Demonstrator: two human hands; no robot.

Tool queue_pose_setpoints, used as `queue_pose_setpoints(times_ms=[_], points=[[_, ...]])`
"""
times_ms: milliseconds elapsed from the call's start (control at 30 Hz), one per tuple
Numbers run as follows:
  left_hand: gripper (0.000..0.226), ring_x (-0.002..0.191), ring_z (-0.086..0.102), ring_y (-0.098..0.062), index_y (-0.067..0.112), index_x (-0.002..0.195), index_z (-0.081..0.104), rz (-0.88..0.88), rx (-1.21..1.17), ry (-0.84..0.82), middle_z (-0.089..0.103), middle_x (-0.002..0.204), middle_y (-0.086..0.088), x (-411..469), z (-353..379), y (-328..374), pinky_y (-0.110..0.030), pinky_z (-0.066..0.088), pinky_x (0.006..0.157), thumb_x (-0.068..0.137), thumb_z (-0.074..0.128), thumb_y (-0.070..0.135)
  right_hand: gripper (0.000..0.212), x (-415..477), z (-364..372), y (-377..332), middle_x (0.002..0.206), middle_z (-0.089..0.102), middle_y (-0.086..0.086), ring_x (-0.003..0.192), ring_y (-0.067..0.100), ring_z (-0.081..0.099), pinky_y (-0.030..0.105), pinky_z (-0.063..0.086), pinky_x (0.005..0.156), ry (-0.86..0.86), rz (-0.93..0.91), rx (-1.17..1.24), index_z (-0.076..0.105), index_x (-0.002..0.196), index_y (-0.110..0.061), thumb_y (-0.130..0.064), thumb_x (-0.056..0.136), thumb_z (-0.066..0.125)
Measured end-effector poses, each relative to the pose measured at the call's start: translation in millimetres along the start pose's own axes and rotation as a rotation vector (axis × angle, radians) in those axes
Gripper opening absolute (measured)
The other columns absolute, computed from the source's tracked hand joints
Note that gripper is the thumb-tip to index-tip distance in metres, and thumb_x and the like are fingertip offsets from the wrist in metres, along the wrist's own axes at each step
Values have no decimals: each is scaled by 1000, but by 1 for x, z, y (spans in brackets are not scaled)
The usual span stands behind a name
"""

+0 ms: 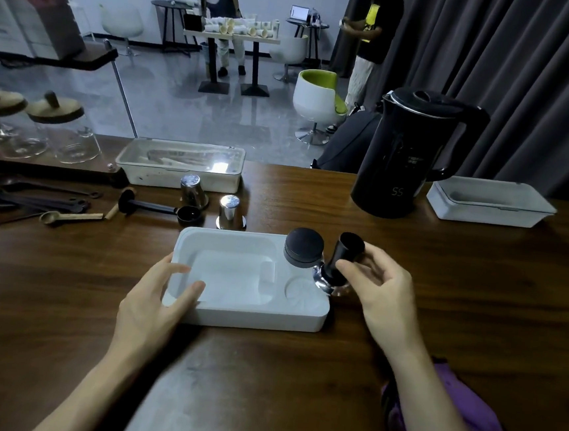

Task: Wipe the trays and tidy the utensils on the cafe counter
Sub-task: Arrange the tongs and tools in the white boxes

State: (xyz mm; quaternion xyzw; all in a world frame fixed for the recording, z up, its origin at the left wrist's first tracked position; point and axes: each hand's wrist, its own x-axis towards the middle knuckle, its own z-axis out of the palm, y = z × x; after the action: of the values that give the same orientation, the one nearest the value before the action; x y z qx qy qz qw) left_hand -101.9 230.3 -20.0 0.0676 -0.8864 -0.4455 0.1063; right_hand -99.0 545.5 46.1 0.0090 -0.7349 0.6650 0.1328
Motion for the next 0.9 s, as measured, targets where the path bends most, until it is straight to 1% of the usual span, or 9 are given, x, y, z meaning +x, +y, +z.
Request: queue_pose_setpoints(times_ms=[133, 200, 267, 400, 567, 667, 767, 867, 900], points=[[61, 120, 53, -10, 38, 108, 63, 1, -1, -6, 51, 143, 26, -1, -1, 1, -35, 37, 91, 66, 50, 79, 32, -13, 18, 7, 101, 77, -5, 98, 7, 72, 21, 56, 85, -8, -4, -13, 72, 116, -13, 0, 86, 74], [60, 124, 54, -12, 39, 109, 63, 5, -1, -8, 52, 145, 23, -1, -1, 1, -35, 37, 92, 66, 50, 79, 33, -16, 25, 10, 102, 76, -11, 100, 6, 71, 21, 55, 89, -17, -20, -80, 72, 115, -19, -6, 85, 77], [59, 120, 53, -9, 39, 108, 63, 7, -10, -7, 52, 142, 26, -1, -1, 1, -35, 37, 92, 67, 51, 78, 33, -17, 30, 13, 101, 75, -16, 101, 4, 70, 24, 54, 90, -32, -33, -148, 72, 115, -25, -12, 86, 78], [56, 112, 49, -2, 39, 106, 62, 18, -29, -4, 48, 133, 35, -2, -1, 2, -35, 37, 91, 67, 51, 77, 32, -20, 35, 18, 98, 72, -26, 100, -1, 67, 24, 55, 87, -21, -78, -305, 71, 117, -31, -23, 87, 78], [57, 110, 48, 0, 36, 107, 63, 23, -23, 1, 47, 130, 38, -1, -1, 1, -33, 37, 89, 68, 51, 77, 32, -21, 32, 25, 98, 70, -26, 98, -4, 65, 20, 53, 82, -1, -97, -402, 66, 117, -34, -30, 87, 77], [57, 111, 49, 0, 37, 107, 64, 20, -13, 7, 47, 130, 36, -1, 0, -1, -34, 38, 90, 68, 52, 77, 43, -24, 31, 30, 106, 68, -25, 103, -3, 63, 25, 54, 86, -12, -110, -449, 60, 125, -37, -29, 86, 77], [56, 112, 50, -1, 38, 106, 64, 11, -22, 8, 49, 130, 35, -1, 0, -1, -33, 38, 91, 67, 53, 77, 54, -30, 29, 37, 118, 63, -28, 114, -5, 57, 19, 48, 94, -35, -100, -448, 53, 134, -43, -29, 87, 76], [57, 112, 50, 0, 38, 107, 64, 9, -35, 4, 47, 127, 40, -1, 0, -2, -33, 38, 91, 67, 54, 77, 53, -38, 27, 47, 130, 52, -30, 126, -9, 45, 17, 39, 103, -29, -106, -510, 54, 136, -41, -34, 88, 75], [58, 112, 50, 0, 38, 108, 64, 10, -35, 2, 47, 126, 41, -1, 0, -2, -33, 38, 92, 67, 54, 77, 54, -41, 25, 51, 137, 49, -29, 130, -11, 41, 17, 37, 106, -30, -93, -515, 52, 136, -43, -38, 88, 74]])
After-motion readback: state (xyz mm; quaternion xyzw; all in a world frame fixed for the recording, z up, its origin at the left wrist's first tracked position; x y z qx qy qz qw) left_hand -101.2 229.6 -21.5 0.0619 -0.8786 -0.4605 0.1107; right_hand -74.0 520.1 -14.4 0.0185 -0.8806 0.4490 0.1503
